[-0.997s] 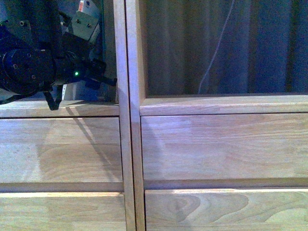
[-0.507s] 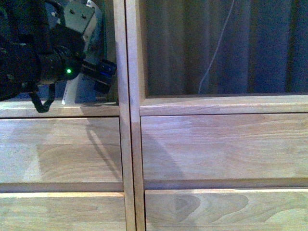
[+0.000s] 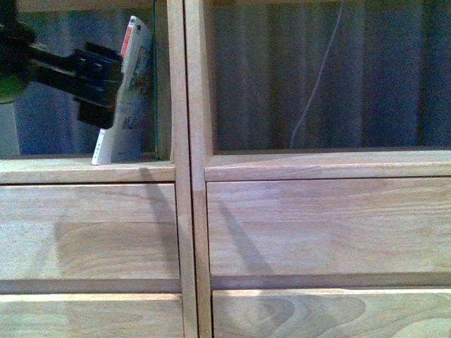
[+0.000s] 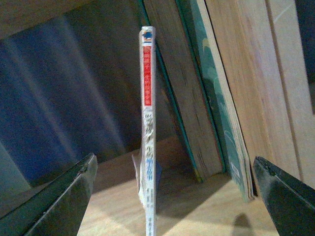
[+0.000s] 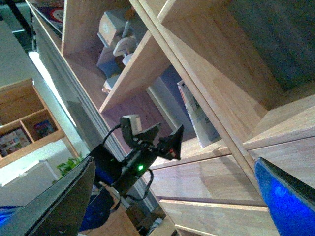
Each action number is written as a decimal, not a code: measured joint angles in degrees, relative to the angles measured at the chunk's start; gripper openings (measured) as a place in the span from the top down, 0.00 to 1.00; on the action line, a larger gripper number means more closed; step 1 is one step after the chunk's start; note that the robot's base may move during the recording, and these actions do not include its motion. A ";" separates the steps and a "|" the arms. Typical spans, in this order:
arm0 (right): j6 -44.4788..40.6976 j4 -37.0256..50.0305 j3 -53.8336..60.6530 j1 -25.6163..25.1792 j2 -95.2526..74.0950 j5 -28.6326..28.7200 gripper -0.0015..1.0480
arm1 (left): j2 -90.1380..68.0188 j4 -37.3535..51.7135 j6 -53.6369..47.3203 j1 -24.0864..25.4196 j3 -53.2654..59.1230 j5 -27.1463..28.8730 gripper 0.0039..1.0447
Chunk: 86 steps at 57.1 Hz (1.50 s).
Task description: Organize books on shelf
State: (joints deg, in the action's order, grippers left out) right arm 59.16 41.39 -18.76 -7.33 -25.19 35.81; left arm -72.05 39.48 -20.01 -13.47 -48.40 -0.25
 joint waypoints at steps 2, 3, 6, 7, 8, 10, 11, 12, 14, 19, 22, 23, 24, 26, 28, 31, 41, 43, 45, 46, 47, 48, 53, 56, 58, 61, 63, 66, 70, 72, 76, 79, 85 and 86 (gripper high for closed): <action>0.00 0.00 0.00 0.00 0.00 0.00 0.07 | 4.22 -0.94 1.38 0.74 2.86 -0.87 0.07; 0.00 0.00 0.00 0.00 0.00 0.00 0.07 | 6.38 -1.22 2.29 1.18 4.35 -1.33 0.07; -0.02 0.00 0.00 0.00 0.00 0.02 0.07 | 12.04 -1.49 3.98 2.43 7.93 -1.38 0.07; -0.02 0.00 0.00 0.00 0.00 0.02 0.07 | 13.20 -1.49 4.37 2.75 8.66 -1.55 0.07; -0.02 0.00 0.00 0.00 0.00 0.02 0.07 | 15.50 -1.55 5.03 3.48 10.01 -2.01 0.07; -0.02 0.00 0.00 0.00 0.00 0.02 0.07 | 20.17 -2.19 7.13 5.16 12.57 -2.62 0.07; -0.02 0.00 0.00 0.00 0.00 0.02 0.07 | 22.62 -2.86 8.04 6.05 13.75 -2.99 0.07; -0.02 0.00 0.00 0.00 0.00 0.02 0.07 | 23.76 -3.28 8.26 6.51 14.29 -3.21 0.07; -0.02 0.00 0.00 0.00 0.00 0.02 0.07 | 27.76 -5.29 10.05 8.41 15.91 -4.68 0.07; -0.02 0.00 0.00 0.00 0.00 0.02 0.07 | 37.33 -13.75 17.03 15.34 18.53 -11.72 0.07; -0.02 0.00 0.00 0.00 0.00 0.02 0.07 | 43.54 -20.20 22.58 21.55 20.26 -18.03 0.07; -0.02 0.00 0.00 0.00 0.00 0.02 0.07 | 44.24 -20.70 23.41 22.27 20.48 -18.23 0.07; -0.02 0.00 0.00 0.00 0.00 0.02 0.07 | 44.78 -20.94 24.41 22.73 20.57 -18.40 0.07; -0.02 0.00 0.00 0.00 0.00 0.02 0.07 | 45.48 -21.11 25.86 23.43 20.57 -18.86 0.07; -0.02 0.00 0.00 0.00 0.00 0.00 0.07 | 45.62 -21.27 26.58 23.61 20.57 -18.78 0.07; -1.01 -0.63 -0.09 0.24 0.13 -0.98 0.07 | 45.83 -30.40 25.05 22.08 18.56 -12.81 0.15; -34.99 -42.27 -5.86 6.60 8.74 -33.35 0.33 | 50.10 -42.42 21.40 14.08 23.58 -0.33 0.44; -41.22 -46.23 -4.50 6.82 9.92 -34.45 0.39 | 50.88 -41.97 21.24 13.90 24.94 -0.07 0.50; -48.35 -47.17 -2.23 7.06 10.71 -35.58 0.48 | 52.15 -41.03 21.05 13.79 26.97 0.09 0.60; -50.80 -47.15 -1.03 7.06 10.93 -35.60 0.52 | 52.92 -40.54 20.90 13.77 28.06 0.09 0.64; -52.13 -47.04 -0.22 7.08 11.17 -35.74 0.56 | 53.31 -40.24 20.87 13.73 28.79 0.09 0.68; -53.72 -46.80 0.90 7.08 11.63 -35.71 0.61 | 54.01 -39.87 20.83 13.73 29.88 0.11 0.73; -56.48 -45.70 3.50 7.13 13.66 -35.65 0.76 | 55.76 -38.93 20.70 13.68 32.83 0.15 0.88; -57.42 -45.00 4.83 7.13 14.86 -35.58 0.86 | 57.35 -39.30 20.70 13.68 34.21 0.13 0.98; -57.75 -44.52 6.08 7.13 15.56 -35.63 0.94 | 60.22 -41.77 20.52 13.68 35.58 0.15 0.98; -58.16 -44.17 7.61 7.13 16.24 -35.63 0.97 | 62.75 -41.97 20.52 13.66 36.94 0.17 0.98; -58.38 -43.95 8.26 7.13 16.61 -35.63 0.97 | 63.36 -41.90 20.52 13.64 37.29 0.28 0.98; -58.58 -43.60 9.20 7.13 17.20 -35.60 0.97 | 64.04 -41.70 20.52 13.64 38.05 0.28 0.98; -58.62 -43.21 10.45 7.13 18.10 -35.63 0.97 | 64.87 -41.44 20.50 13.64 39.52 0.26 0.98; -58.60 -43.01 11.02 7.13 18.53 -35.63 0.97 | 65.26 -41.29 20.50 13.64 40.19 0.24 0.98; -58.62 -42.66 12.28 7.13 19.41 -35.60 0.97 | 66.18 -40.96 20.50 13.64 41.44 0.26 0.98; -58.62 -42.53 12.83 7.13 19.82 -35.60 0.97 | 66.60 -40.79 20.50 13.64 41.94 0.26 0.98; -58.64 -42.32 13.84 7.13 20.59 -35.60 0.97 | 67.36 -40.50 20.50 13.64 42.91 0.26 0.98; -58.64 -42.29 13.97 7.13 20.72 -35.63 0.97 | 67.52 -40.46 20.50 13.64 43.10 0.26 0.98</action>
State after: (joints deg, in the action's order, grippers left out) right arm 0.51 -0.91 -4.80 -0.21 -4.47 0.19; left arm -4.54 -0.97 0.49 0.16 -5.30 0.01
